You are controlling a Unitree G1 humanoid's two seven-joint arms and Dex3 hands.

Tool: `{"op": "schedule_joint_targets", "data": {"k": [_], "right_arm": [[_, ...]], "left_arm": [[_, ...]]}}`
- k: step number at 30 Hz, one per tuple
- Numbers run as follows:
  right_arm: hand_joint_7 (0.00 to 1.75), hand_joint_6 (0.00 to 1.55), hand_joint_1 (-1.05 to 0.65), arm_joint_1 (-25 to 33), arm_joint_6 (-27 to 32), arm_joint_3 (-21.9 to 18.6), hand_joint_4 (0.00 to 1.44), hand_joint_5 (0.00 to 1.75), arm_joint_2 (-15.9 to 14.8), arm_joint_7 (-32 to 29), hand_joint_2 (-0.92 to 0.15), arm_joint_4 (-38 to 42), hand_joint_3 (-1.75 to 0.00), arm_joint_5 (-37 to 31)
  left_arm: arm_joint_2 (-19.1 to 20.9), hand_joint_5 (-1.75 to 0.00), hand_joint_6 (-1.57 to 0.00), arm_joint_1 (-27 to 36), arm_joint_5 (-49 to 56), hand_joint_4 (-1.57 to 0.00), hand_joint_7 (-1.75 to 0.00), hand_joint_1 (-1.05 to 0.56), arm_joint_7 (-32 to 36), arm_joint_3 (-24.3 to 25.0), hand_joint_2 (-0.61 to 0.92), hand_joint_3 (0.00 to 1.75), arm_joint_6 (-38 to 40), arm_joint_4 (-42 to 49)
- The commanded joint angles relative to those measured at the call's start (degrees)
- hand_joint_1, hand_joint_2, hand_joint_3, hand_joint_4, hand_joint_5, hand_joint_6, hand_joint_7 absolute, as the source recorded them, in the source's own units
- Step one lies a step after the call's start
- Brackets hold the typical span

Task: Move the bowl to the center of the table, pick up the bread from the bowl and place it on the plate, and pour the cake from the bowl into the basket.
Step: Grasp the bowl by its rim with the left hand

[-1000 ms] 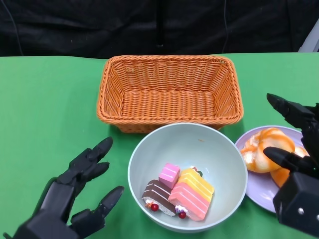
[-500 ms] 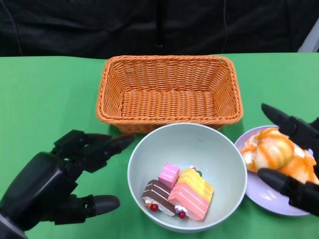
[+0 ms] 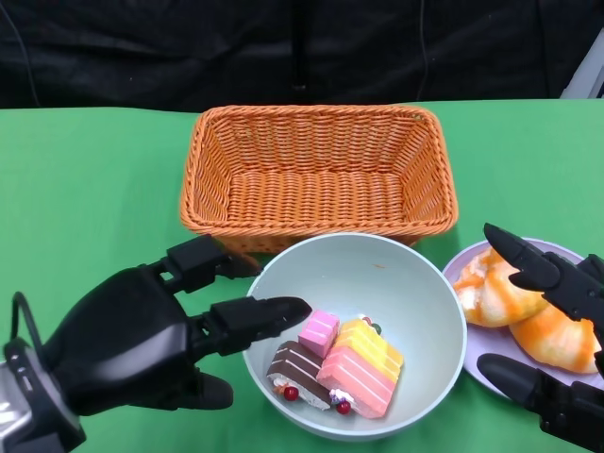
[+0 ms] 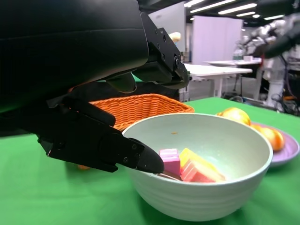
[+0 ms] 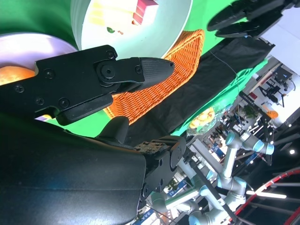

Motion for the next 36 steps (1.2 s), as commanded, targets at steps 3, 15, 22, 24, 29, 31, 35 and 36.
{"op": "schedule_joint_targets", "data": {"k": [3,15,22,24,29,31,35,36], "right_arm": [[0.18,0.28,-0.36,0.09,0.21,-0.95,0.00,1.09,0.55,-0.05,-0.90,-0.84,-0.28,-0.33],[0.22,0.27,-0.37,-0.17,0.23,-1.58,0.00,1.10,0.87,0.14,-0.89,-0.84,-0.29,-0.78],[0.70,0.03,-0.37,-0.01,0.38,-1.37,0.00,1.12,1.38,0.23,-0.84,-0.87,-0.41,-0.69],[0.74,0.01,-0.37,-0.05,0.46,-1.20,0.00,1.12,1.55,0.26,-0.83,-0.98,-0.42,-0.86],[0.79,0.00,-0.38,-0.47,0.06,-0.41,0.00,1.14,2.33,-0.31,-0.83,-0.45,-0.43,-1.47],[0.80,0.00,-0.38,-0.46,-0.61,-0.38,0.00,1.14,2.65,-0.68,-0.83,-0.13,-0.44,-1.21],[0.84,0.00,-0.38,-0.27,-2.41,-0.50,0.01,1.18,3.48,-1.69,-0.83,0.09,-0.44,-0.92],[0.85,0.00,-0.38,-0.21,-2.97,-0.55,0.01,1.19,3.69,-2.03,-0.82,0.16,-0.44,-0.85]], "left_arm": [[-0.32,-0.89,-0.53,-2.39,8.09,-0.15,-0.07,-0.33,6.66,-3.85,0.85,0.03,-1.26,3.32],[1.16,-1.05,-0.71,-11.53,25.39,-0.32,-0.17,-0.38,24.77,-16.67,0.87,0.01,0.27,15.91],[1.74,-1.18,-0.93,-18.39,33.20,-0.45,-0.32,-0.43,38.46,-26.58,0.86,0.00,3.59,25.72],[1.72,-1.17,-0.94,-20.26,34.54,-0.46,-0.32,-0.43,42.43,-29.15,0.86,0.00,4.12,27.96],[0.59,-1.72,-1.04,-25.00,37.47,-0.83,-0.81,-0.35,54.13,-35.66,0.81,0.00,5.65,34.61],[0.66,-1.74,-0.93,-25.88,37.48,-0.91,-1.19,-0.32,56.77,-37.39,0.82,0.00,6.09,35.58],[2.39,-1.75,-0.87,-25.66,35.90,-0.92,-1.37,-0.30,57.94,-38.35,0.83,0.00,6.29,33.40],[2.89,-1.75,-0.86,-25.39,35.49,-0.92,-1.40,-0.30,57.97,-38.28,0.83,0.00,6.29,32.46]]}}
